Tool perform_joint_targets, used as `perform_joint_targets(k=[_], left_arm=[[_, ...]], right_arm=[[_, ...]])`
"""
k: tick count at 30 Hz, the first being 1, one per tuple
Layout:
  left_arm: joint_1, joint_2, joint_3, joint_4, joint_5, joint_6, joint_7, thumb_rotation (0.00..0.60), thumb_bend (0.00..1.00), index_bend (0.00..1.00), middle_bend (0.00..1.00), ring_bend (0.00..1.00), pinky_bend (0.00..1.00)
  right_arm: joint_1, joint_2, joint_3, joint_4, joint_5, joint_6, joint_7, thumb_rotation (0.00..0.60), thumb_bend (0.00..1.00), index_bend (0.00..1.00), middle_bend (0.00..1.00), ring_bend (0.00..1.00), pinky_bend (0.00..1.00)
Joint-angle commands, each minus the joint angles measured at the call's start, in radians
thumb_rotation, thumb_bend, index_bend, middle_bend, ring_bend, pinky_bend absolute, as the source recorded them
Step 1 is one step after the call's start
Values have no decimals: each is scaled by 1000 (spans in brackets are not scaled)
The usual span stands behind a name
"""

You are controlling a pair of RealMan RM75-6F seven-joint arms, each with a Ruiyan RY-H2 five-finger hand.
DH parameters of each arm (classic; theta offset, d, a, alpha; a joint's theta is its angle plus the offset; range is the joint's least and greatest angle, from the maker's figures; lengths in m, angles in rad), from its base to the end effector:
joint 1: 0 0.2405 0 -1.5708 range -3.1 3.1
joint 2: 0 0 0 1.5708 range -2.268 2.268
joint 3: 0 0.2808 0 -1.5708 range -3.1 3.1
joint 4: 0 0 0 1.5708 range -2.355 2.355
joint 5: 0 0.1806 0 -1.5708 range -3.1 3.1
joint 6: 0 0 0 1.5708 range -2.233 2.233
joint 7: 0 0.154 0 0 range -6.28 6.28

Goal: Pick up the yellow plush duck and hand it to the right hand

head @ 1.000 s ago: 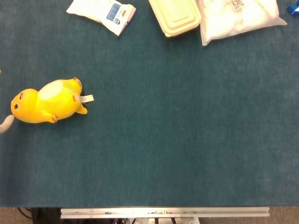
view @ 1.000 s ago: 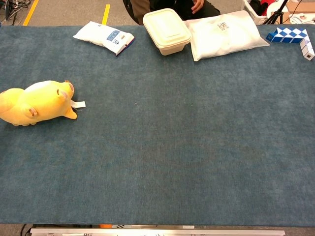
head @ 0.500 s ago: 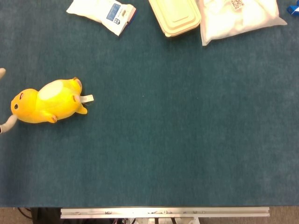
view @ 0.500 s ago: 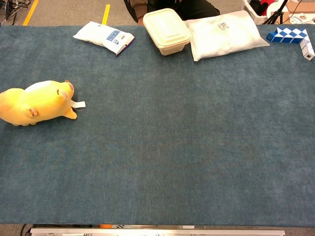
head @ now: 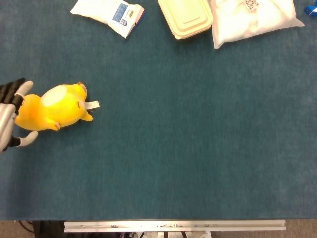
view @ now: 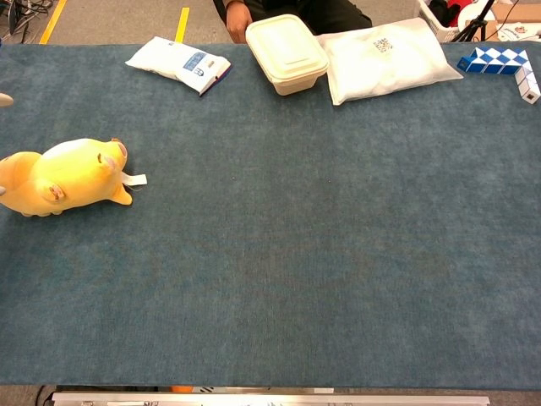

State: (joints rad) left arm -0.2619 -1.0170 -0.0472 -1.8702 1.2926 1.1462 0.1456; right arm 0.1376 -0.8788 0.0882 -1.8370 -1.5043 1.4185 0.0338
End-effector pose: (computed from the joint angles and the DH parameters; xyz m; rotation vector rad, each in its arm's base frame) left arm -0.2848 0.2278 0.1673 -1.5694 -1.1501 -0.7436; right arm -0.2746 -0.2085 0.2490 1.4460 -0.8991 0.9565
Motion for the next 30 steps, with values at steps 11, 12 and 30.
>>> perform_joint_targets(k=[11,12,30], left_arm=[[-70,-84,-9,51,-206,-96,94,600,197,10,11,10,55],[-70,-91,-9,57,-215,-94,94,600,197,7,11,10,55],[-118,-233,-12,209,-305,-147,91,600,196,79,60,53,164]], right_arm=[[-14,3,-8,11,9,8,16,600,179,142,262,121,236],[-14,4,-7,11,11,8,16,600,179,142,262,121,236],[-23,14,-13,3,10,13,13,600,179,142,262,121,236]])
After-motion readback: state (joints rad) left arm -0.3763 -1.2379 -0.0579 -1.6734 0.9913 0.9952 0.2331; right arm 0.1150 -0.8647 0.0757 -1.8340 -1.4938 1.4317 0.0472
